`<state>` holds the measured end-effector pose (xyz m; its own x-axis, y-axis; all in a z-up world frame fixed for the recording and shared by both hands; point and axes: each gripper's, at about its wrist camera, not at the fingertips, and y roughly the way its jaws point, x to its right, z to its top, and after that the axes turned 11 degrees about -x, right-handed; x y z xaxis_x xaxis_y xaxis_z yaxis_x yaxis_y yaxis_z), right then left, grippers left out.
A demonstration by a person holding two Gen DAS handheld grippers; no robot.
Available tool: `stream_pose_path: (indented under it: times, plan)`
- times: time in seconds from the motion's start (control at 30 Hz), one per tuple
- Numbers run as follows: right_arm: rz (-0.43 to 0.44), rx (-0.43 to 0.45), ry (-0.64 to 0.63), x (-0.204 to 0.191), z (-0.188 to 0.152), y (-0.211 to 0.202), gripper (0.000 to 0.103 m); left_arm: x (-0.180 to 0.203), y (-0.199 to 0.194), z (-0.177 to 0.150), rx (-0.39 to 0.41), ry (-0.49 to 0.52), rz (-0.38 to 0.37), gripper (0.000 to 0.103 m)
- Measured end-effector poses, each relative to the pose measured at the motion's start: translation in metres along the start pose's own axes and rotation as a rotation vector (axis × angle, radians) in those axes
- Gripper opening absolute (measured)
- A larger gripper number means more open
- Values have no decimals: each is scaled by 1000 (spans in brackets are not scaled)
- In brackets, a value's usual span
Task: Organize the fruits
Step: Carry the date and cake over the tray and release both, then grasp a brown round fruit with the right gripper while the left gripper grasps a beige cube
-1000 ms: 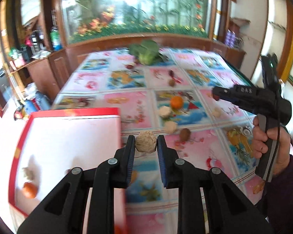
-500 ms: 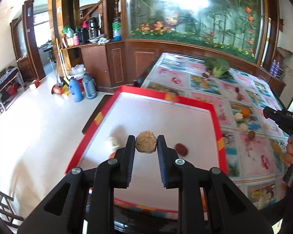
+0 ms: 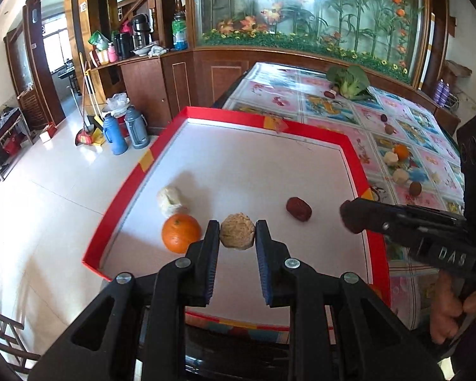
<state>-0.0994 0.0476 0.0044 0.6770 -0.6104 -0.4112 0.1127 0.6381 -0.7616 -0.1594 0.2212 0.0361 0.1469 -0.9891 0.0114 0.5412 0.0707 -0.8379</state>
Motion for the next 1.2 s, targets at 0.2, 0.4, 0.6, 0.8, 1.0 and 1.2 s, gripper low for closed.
stream_pose_path:
  times: [0.2, 0.4, 0.6, 0.8, 1.0, 1.2]
  plan:
    - [-9, -43, -35, -8, -4, 7, 17, 1, 13, -4, -36, -2, 18, 25]
    - [-19, -57, -47, -13, -6, 6, 17, 1, 18, -6, -54, -1, 56, 25]
    - [-2, -19, -8, -7, -4, -2, 26, 2, 27, -7, -91, 3, 90, 25]
    - [3, 35, 44, 4, -2, -11, 29, 2, 24, -6, -84, -14, 114, 59]
    - [5, 48, 72, 9, -3, -15, 29, 2, 21, -4, -74, -26, 129, 68]
    - [10, 51, 93, 14, -3, -19, 29, 7, 23, -4, -87, -17, 127, 70]
